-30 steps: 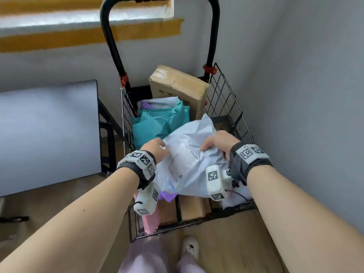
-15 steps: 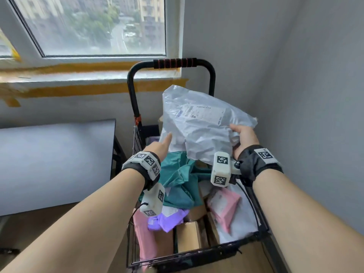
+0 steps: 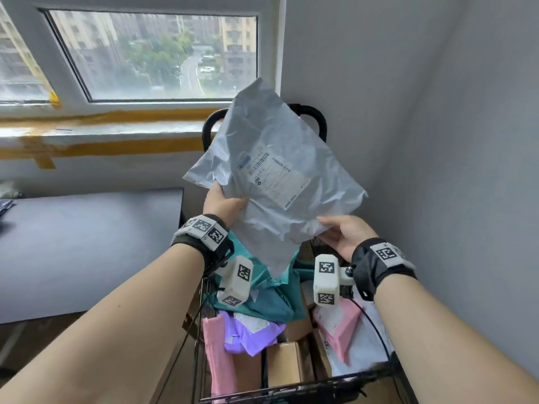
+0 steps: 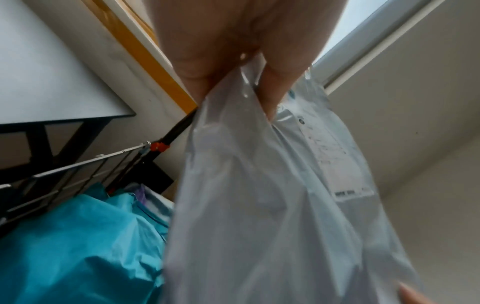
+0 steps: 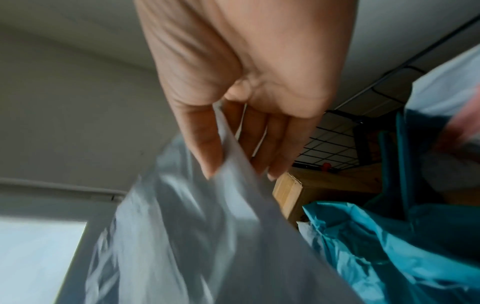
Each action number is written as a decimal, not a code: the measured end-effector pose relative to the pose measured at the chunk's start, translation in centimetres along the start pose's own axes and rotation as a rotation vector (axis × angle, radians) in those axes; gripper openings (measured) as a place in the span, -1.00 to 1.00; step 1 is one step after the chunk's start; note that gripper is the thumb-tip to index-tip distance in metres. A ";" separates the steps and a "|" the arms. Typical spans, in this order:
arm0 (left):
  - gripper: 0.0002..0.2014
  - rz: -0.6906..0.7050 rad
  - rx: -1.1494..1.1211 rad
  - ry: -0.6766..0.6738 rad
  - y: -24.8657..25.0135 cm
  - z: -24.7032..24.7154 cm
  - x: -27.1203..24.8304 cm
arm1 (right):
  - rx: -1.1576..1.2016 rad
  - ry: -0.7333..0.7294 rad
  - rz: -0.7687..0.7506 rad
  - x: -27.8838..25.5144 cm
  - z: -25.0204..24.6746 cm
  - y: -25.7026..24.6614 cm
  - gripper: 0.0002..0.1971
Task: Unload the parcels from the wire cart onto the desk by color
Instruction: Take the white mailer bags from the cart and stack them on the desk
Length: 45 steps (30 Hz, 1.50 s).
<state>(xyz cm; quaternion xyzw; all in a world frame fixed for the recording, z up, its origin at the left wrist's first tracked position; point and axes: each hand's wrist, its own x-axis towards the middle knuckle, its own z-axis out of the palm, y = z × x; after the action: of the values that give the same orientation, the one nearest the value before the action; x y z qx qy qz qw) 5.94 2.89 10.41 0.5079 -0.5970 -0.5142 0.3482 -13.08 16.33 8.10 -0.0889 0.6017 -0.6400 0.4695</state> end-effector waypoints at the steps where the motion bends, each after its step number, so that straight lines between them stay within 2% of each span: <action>1: -0.60 0.015 0.009 0.002 0.1 -0.6 0.0 | 0.067 0.021 -0.015 0.1 -0.2 0.0 -0.79; 4: -0.63 0.044 0.024 0.020 0.3 -2.8 -0.3 | 0.139 0.073 -0.051 0.1 -0.4 -0.4 -0.62; 6: -0.69 0.057 0.052 0.027 0.3 -4.2 -0.7 | -0.021 0.071 -0.069 0.0 0.1 -0.6 -0.41; 7: -0.70 0.059 0.067 0.028 0.2 -4.9 -0.8 | -0.124 0.064 -0.083 -0.1 0.5 -0.5 -0.39; 9: -0.70 0.066 0.100 0.012 0.1 -6.3 -1.7 | -0.296 -0.036 -0.095 -0.5 1.9 0.2 -0.60; 11: -0.70 0.068 0.135 0.007 -0.3 -7.8 -2.6 | -0.361 -0.175 -0.066 -1.0 4.0 1.2 -0.79; 14: -0.68 0.052 0.160 0.070 -1.1 -10.7 -4.4 | -0.367 -0.283 -0.061 -0.9 7.2 3.3 -0.67; 16: -0.64 0.007 0.142 0.191 -2.1 -13.2 -5.5 | -0.397 -0.309 -0.066 -1.1 9.6 4.6 -0.66; 19: -0.64 0.000 0.194 0.437 -3.3 -17.5 -6.9 | -0.399 -0.348 -0.046 -2.0 13.2 6.5 -0.78; 22: -0.60 0.015 0.247 0.581 -3.9 -21.5 -7.7 | -0.401 -0.383 -0.059 -3.2 17.3 8.3 -0.80; 25: -0.48 -0.071 0.221 0.600 -5.3 -26.0 -7.9 | -0.378 -0.416 -0.063 -4.8 21.6 9.8 -0.77; 28: -0.37 -0.154 0.210 0.553 -7.2 -30.8 -8.0 | -0.367 -0.452 -0.059 -6.5 26.1 11.3 -0.74; 29: -0.37 -0.162 0.213 0.552 -7.9 -32.6 -8.1 | -0.364 -0.468 -0.055 -7.1 27.7 12.1 -0.74; 33: -0.64 -0.162 0.238 0.609 -10.2 -40.7 -8.7 | -0.409 -0.503 -0.013 -9.9 35.1 15.8 -0.77; 35: -0.69 -0.162 0.250 0.625 -11.1 -44.4 -8.8 | -0.431 -0.507 -0.001 -11.0 38.6 17.7 -0.79; 40: -0.62 -0.133 0.236 0.674 -13.1 -55.2 -8.8 | -0.507 -0.489 -0.004 -13.4 48.4 23.7 -0.78; 45: -0.49 -0.120 0.232 0.710 -15.0 -62.7 -7.9 | -0.606 -0.448 -0.006 -14.9 54.8 26.5 -0.80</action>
<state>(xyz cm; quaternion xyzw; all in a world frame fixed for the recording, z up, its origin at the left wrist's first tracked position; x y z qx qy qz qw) 70.38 -5.13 11.11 0.7247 -0.4625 -0.2546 0.4429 45.30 -6.35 6.41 -0.3632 0.6460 -0.3992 0.5398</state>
